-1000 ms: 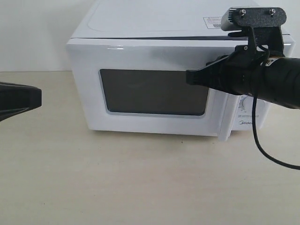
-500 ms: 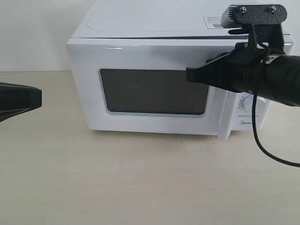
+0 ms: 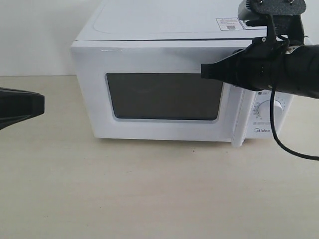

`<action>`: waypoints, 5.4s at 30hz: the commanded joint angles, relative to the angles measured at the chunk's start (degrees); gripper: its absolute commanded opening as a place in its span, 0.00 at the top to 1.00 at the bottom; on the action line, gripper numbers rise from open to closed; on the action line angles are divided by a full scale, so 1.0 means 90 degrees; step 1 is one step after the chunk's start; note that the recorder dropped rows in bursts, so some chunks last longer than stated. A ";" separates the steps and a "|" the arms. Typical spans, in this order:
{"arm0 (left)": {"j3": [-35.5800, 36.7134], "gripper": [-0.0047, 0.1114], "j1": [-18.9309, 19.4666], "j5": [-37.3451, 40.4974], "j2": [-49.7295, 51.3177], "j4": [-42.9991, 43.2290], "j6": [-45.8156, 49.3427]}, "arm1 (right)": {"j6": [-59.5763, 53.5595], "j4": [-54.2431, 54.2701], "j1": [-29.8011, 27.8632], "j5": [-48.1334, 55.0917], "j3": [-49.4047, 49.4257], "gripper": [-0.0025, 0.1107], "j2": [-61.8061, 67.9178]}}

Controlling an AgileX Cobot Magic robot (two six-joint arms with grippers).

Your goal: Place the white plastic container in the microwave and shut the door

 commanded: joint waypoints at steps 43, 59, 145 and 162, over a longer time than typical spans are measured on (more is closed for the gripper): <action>0.0023 0.92 -0.0012 -0.0354 -0.0036 0.0412 -0.0057 | -0.0329 0.0033 0.0738 0.1738 0.2085 0.98 -0.3839; 0.0023 0.92 -0.0012 -0.0368 -0.0036 0.0412 -0.0057 | -0.0316 -0.0004 0.0759 0.1870 0.2085 0.98 -0.4689; 0.0023 0.92 -0.0012 -0.0544 -0.0036 0.0371 -0.0057 | 0.3038 -0.3861 -0.2410 0.3045 0.5020 0.98 -0.8927; 0.0023 0.92 -0.0012 -0.0544 -0.0036 0.0371 -0.0057 | 0.3038 -0.3861 -0.2410 0.3045 0.5020 0.98 -0.8927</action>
